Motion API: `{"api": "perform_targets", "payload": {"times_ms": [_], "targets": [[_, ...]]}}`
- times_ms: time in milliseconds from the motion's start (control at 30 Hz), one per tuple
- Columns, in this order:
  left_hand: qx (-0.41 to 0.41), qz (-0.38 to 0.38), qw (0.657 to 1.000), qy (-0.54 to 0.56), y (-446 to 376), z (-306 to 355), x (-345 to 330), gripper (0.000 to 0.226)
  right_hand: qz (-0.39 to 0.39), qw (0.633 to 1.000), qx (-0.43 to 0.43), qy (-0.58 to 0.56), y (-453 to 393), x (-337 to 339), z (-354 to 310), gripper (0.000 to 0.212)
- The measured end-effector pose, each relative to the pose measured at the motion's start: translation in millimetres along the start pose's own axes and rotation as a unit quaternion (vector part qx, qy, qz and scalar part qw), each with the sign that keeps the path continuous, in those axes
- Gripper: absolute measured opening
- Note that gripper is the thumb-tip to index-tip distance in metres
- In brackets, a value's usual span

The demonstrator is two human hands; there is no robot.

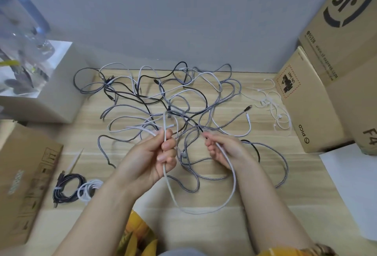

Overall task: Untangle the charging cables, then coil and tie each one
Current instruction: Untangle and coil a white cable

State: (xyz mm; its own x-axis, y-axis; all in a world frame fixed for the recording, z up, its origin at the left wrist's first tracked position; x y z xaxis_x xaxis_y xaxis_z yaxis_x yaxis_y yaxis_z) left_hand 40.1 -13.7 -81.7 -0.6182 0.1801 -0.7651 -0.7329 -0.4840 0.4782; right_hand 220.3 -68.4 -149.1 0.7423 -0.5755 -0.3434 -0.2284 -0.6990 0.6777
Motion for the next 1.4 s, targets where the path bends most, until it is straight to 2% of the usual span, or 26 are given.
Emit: {"api": "perform_targets", "payload": {"times_ms": [100,300,500,600,700,833,1067,1167,1267,1333,1400], "targets": [[-0.019,0.058,0.998,-0.004,-3.2,-1.7,5.3,0.011,-0.006,0.995,0.094,0.022,33.2,-2.1,-23.4,0.018],[0.015,0.061,0.998,-0.027,-10.6,-17.6,0.3,0.015,0.045,0.968,0.197,0.150,74.5,-12.3,-39.3,0.016],[0.048,0.070,0.996,-0.027,-20.9,-37.4,-0.7,0.017,0.062,0.941,0.304,0.135,106.9,-21.9,-49.7,0.016],[0.060,0.069,0.995,-0.029,-20.7,-38.3,-1.6,0.017,0.054,0.936,0.306,0.165,117.3,-23.3,-47.9,0.016],[0.092,0.051,0.993,-0.048,-37.3,-41.5,-8.6,0.022,-0.008,0.933,0.263,0.245,117.7,-33.5,-39.5,0.016],[0.092,0.084,0.989,-0.084,-77.4,-40.3,-11.3,0.038,-0.047,0.907,0.264,0.324,120.1,-46.0,-22.5,0.020],[0.091,0.105,0.988,-0.070,-111.2,-26.1,-14.6,0.029,-0.102,0.885,0.294,0.347,146.6,-61.6,-23.4,0.019],[0.048,0.129,0.984,-0.112,-107.9,-24.3,-12.2,0.026,-0.002,0.893,0.309,0.326,139.1,-51.9,-30.5,0.023],[0.006,0.131,0.960,-0.248,-88.7,-24.1,-13.1,0.022,0.112,0.891,0.307,0.315,126.8,-25.0,-33.4,0.024],[-0.019,0.132,0.922,-0.364,-71.4,-22.0,-11.9,0.022,0.159,0.889,0.298,0.310,119.9,-7.2,-31.3,0.021],[-0.064,0.118,0.861,-0.491,-52.8,-17.4,-12.0,0.020,0.189,0.872,0.270,0.362,114.5,10.8,-29.3,0.023]]}}
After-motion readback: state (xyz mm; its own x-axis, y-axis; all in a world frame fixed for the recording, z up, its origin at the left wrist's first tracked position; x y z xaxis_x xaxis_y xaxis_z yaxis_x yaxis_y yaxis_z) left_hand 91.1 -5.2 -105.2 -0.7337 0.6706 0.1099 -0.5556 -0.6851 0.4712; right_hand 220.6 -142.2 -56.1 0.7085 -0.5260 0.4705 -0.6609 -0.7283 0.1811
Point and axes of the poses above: each hand's wrist, its own y-axis away from the middle knuckle, its own x-axis out of the back of the hand, z = x × y, the point moved 3 cm from there along -y, towards the middle knuckle
